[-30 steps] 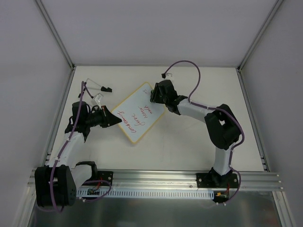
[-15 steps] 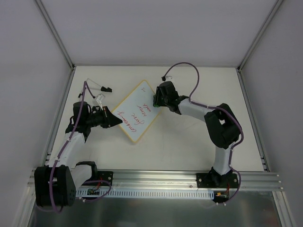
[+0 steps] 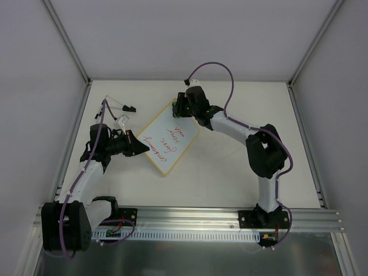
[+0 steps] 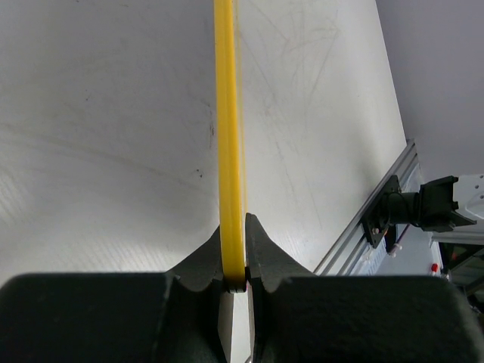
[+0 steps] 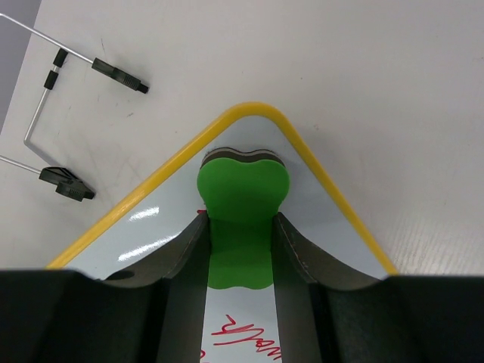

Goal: Erase the whiteboard

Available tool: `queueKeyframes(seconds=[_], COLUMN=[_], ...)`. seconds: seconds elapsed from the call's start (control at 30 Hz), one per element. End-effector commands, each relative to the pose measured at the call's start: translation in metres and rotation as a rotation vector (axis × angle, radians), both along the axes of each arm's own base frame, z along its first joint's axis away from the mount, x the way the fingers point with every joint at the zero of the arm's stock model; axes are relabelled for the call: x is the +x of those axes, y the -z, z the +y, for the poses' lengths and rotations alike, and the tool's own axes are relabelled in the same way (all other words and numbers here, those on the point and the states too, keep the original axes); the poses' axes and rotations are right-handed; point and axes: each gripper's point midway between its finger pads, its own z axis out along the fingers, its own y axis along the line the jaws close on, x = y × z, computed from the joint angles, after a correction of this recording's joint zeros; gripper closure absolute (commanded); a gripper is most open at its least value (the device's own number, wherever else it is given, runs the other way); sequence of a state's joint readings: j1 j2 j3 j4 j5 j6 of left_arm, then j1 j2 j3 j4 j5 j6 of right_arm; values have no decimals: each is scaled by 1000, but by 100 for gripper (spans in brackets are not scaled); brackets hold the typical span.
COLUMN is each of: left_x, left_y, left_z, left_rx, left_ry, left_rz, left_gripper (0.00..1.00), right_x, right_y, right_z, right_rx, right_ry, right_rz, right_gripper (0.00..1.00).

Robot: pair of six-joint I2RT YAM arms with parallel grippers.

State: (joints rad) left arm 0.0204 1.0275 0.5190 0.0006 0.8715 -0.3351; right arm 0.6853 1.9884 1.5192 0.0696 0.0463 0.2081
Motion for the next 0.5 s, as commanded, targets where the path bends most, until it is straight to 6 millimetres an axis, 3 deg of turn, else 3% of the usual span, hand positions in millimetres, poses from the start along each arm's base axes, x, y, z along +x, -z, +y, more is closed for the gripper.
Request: queueKeyframes(seconds=[0.0,0.13,0.23,0.33,0.47], left_x=[2,1,1,1,1], left_y=[-21,-22,-22,-22,-23], left_z=[-9,-9,-9,-9,-10], left_rx=[-13,-13,-13,-13,-15], left_ry=[86,89,89,93,97], left_rz=[-110,-112,-114,-114,-116], left_gripper=[100,100,100,100,100], right_x=[-15,-13,-6,-2,-2], right_y=[17,37,39,33,23], right_z=[4,-25,-43,-44,-29], right_rx=[-37,-53,-73,-79,-71], right_ry=[-40,32,81,74,-1], right_rz=[42,94,103,87,81], right_gripper=[100,100,100,100,100])
